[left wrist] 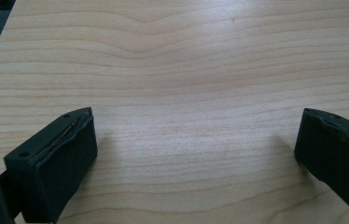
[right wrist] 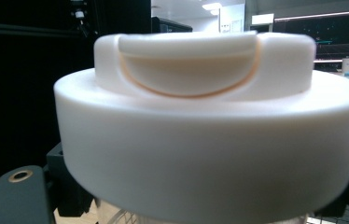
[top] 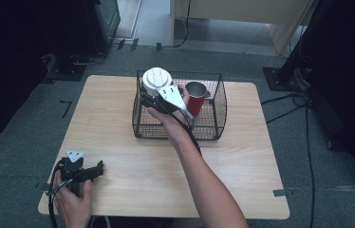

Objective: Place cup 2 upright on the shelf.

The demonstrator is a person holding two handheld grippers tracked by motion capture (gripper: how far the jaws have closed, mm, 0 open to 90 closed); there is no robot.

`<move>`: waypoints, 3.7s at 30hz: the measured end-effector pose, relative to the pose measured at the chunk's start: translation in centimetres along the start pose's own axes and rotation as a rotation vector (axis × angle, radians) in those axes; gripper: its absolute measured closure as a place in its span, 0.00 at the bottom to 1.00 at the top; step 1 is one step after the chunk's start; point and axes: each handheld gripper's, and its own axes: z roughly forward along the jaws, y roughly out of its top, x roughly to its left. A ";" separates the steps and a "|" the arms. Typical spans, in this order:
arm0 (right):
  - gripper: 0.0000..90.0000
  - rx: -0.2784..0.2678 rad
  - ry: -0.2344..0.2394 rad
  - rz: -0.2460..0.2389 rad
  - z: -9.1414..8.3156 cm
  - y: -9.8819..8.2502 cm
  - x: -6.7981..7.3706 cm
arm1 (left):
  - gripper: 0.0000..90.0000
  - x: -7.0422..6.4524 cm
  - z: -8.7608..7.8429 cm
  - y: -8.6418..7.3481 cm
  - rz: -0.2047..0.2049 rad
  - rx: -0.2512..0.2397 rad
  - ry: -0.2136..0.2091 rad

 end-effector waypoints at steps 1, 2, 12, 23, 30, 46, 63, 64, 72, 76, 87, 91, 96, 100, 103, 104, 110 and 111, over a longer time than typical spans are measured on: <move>0.17 0.004 -0.002 0.001 0.2 -0.1 0.0 | 0.00 0.0 0.0 0.0 0.001 0.001 0.001; 0.17 0.008 -0.003 0.009 0.5 -0.2 -0.1 | 0.00 0.0 0.0 0.0 0.000 0.001 0.000; 0.17 0.038 -0.033 0.016 2.8 -1.2 -0.7 | 0.00 0.0 0.0 0.0 0.000 0.000 0.000; 0.17 0.094 -0.067 0.008 4.6 -2.9 -1.8 | 0.00 0.0 0.0 0.0 0.001 0.001 0.000; 0.17 0.134 -0.073 -0.026 5.2 -3.8 -1.8 | 0.00 0.0 0.0 0.0 0.000 0.001 0.000; 0.17 0.222 -0.085 -0.033 5.8 -5.7 -2.3 | 0.00 0.0 0.0 0.0 0.000 0.001 0.000; 0.15 0.272 -0.043 -0.053 5.5 -5.7 -2.5 | 0.00 0.0 0.0 0.0 0.000 0.001 0.000; 0.15 0.272 -0.043 -0.053 5.5 -5.7 -2.5 | 0.00 0.0 0.0 0.0 0.000 0.001 0.000; 0.05 0.287 0.001 -0.080 4.9 -5.5 -2.6 | 0.00 0.0 0.0 0.0 0.000 0.001 0.000; 0.00 0.278 0.028 -0.106 4.5 -5.4 -2.5 | 0.00 0.0 0.0 0.0 0.000 0.001 0.000; 0.00 0.222 0.053 -0.093 3.9 -4.2 -2.6 | 0.00 0.0 0.0 0.0 0.000 0.001 0.000; 0.00 0.198 0.061 -0.089 3.7 -3.6 -2.7 | 0.00 0.0 0.0 0.0 0.002 0.001 0.001; 0.00 0.166 0.069 -0.069 3.4 -2.7 -2.8 | 0.00 0.0 0.0 0.0 0.000 0.001 0.001; 0.00 0.148 0.072 -0.064 3.1 -2.0 -2.9 | 0.00 0.0 0.0 0.0 0.000 0.001 0.001; 0.00 0.130 0.070 -0.062 2.6 -1.3 -3.2 | 0.00 0.0 0.0 0.0 0.000 0.001 0.000; 0.00 0.130 0.070 -0.062 2.6 -1.3 -3.2 | 0.00 0.0 0.0 0.0 0.001 0.001 0.000; 0.00 0.111 0.074 -0.074 1.5 -0.4 -3.7 | 0.00 0.0 0.0 0.0 0.001 0.001 0.001; 0.00 0.109 0.075 -0.068 1.3 -0.3 -3.8 | 0.00 0.0 0.0 0.0 0.001 0.001 0.000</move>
